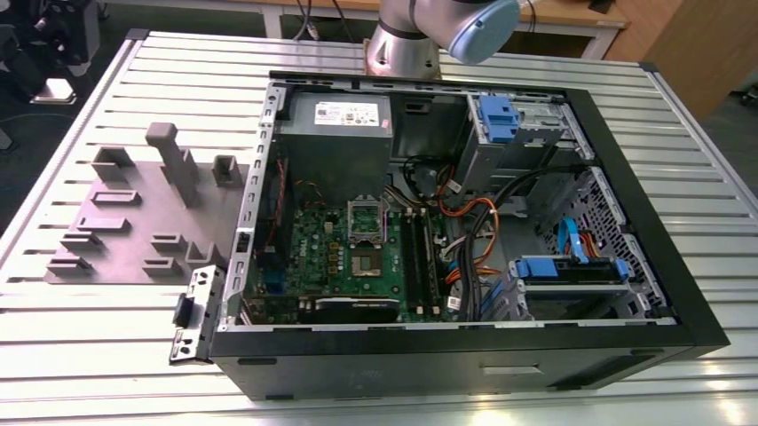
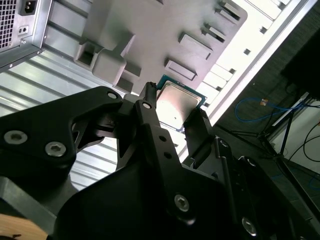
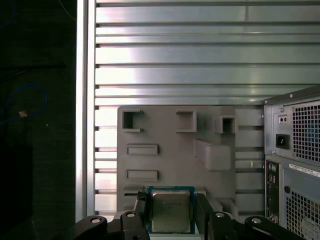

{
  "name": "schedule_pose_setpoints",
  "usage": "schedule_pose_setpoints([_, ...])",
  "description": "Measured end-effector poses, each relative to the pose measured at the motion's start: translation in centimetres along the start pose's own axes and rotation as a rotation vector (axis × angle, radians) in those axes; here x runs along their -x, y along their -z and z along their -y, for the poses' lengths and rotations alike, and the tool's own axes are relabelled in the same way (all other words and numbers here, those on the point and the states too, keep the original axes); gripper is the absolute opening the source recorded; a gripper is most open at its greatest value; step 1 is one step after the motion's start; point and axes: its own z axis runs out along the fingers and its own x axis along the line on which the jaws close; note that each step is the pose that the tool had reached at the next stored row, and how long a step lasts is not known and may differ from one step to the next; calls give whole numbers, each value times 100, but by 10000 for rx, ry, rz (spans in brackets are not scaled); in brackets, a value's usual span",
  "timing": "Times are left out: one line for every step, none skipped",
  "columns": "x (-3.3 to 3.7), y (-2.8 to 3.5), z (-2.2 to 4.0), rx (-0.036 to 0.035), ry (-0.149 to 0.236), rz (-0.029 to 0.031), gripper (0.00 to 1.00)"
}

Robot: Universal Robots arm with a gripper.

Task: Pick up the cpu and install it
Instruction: 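Pick up the cpu and move it towards the insertion slot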

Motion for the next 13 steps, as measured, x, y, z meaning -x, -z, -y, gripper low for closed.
schedule_pose_setpoints([1,0,0,0,0,0,47])
schedule_pose_setpoints([4,1,0,-1,0,-1,47])
schedule_pose_setpoints([6,1,0,0,0,-1,47])
schedule_pose_setpoints([8,1,0,-1,0,0,47])
schedule_pose_setpoints([12,1,0,-1,0,-1,47])
schedule_pose_setpoints([17,1,-1,0,0,-1,47])
schedule_pose_setpoints([18,1,-1,0,0,-1,47])
schedule_pose_setpoints([20,1,-1,-1,0,-1,47])
schedule_pose_setpoints([22,1,-1,0,0,-1,47])
schedule_pose_setpoints([24,1,-1,0,0,0,47])
schedule_pose_setpoints([26,0,-1,0,0,0,47])
schedule_pose_setpoints([29,1,-1,0,0,0,47])
schedule_pose_setpoints([32,1,-1,-1,1,-1,47])
